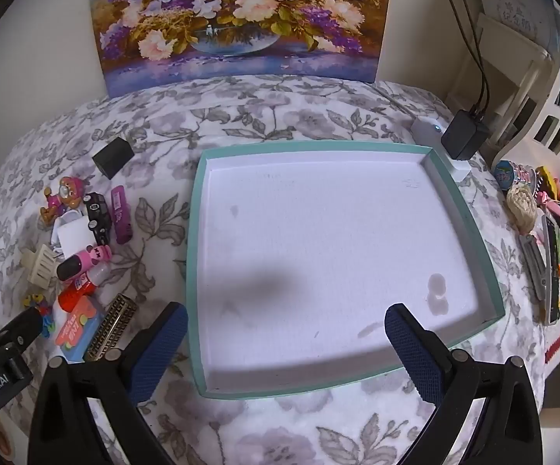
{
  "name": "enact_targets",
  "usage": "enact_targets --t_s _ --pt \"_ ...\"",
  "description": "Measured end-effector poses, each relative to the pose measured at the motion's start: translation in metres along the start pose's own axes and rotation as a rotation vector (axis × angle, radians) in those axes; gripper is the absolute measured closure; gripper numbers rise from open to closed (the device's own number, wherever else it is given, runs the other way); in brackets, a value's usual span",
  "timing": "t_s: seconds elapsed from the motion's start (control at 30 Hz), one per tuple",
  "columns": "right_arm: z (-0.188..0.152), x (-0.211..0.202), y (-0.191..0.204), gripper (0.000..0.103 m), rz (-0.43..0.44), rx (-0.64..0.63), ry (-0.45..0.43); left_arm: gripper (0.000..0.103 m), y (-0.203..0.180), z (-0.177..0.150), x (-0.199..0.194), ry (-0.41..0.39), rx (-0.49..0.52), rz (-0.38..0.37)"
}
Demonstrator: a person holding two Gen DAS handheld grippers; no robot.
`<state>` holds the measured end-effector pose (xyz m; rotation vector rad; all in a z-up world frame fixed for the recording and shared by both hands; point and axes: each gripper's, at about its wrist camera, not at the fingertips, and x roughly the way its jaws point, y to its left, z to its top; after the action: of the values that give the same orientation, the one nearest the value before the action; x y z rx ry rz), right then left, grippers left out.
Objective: Organize rigid objects
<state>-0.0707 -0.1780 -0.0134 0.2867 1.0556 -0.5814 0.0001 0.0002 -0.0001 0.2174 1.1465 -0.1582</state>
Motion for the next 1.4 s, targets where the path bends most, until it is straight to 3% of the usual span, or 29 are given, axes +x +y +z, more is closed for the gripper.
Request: enact_targets --t_s 1.4 --pt "-0.0018 0.0015 0.0015 0.000 0.005 0.002 0.004 0.000 0.0026 0.0010 -0.0014 -0.008 -0.015 0.037"
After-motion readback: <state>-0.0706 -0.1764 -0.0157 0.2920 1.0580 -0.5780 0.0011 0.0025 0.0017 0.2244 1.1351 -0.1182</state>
